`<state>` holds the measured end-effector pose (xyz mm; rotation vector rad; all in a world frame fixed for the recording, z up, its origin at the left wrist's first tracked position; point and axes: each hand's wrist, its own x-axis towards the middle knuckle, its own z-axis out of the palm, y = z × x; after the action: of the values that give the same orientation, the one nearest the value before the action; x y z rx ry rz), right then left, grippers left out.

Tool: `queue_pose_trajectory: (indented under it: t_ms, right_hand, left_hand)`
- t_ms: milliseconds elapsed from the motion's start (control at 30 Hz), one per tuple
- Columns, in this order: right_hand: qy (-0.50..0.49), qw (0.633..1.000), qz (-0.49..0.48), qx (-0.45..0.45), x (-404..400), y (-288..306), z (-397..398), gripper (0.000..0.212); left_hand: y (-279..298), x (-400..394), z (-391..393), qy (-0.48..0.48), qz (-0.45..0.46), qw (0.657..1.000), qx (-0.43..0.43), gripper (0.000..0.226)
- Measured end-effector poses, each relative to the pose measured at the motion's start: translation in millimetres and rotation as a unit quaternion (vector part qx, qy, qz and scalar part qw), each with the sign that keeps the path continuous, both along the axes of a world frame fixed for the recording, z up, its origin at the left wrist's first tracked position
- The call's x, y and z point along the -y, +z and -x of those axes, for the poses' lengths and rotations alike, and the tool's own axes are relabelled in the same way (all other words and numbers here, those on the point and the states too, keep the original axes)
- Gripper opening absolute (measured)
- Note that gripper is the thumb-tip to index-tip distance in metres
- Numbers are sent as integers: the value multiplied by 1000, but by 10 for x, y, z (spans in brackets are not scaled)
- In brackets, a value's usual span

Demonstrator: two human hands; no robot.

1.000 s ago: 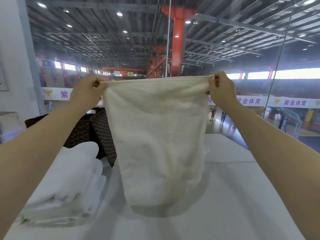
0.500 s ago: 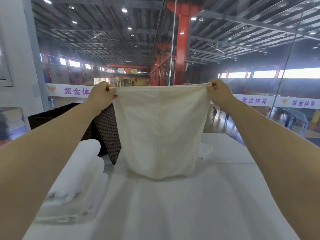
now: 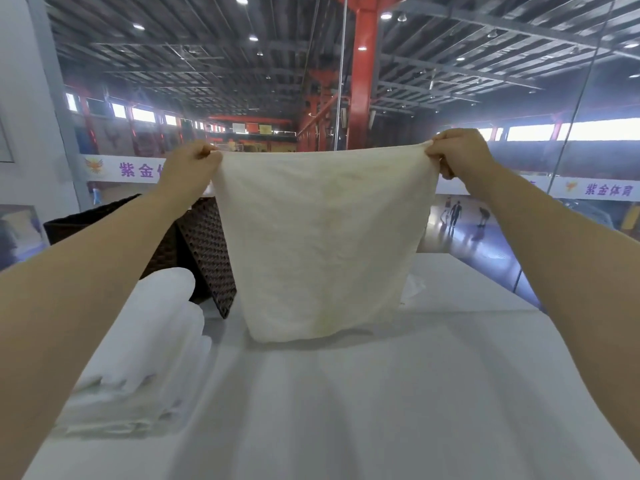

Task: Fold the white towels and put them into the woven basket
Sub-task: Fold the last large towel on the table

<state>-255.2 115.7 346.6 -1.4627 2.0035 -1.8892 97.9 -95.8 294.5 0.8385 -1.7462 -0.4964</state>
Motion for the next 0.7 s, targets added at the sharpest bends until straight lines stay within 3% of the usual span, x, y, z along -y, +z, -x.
queue_pose_trajectory:
  t_ms: [167,233,333,500,600,700]
  right_hand:
    - [20,995,-14,96,-121,244,-70,29]
    - [43,990,-35,127,-151,347,-43,34]
    - [56,984,-121,120,-76,324,74,35]
    - [-5,944,-328,44,264,-356,268,21]
    - [0,936,-353,11,499,-898,355,17]
    - [-5,947,-321,11,680,-1357,444,18]
  left_hand:
    - [368,-91,-36,-42,-10,997,-70,18]
    - [529,-137,-13,-52,3,998,-41,27]
    - [546,-68,43,-35,-67,996,40,23]
    - [-127,199,217,-13,-166,963,214,17]
    - [-644,407,336,-18,-196,947,254,19]
    - [-1101,617,446,-4,-233,947,221,23]
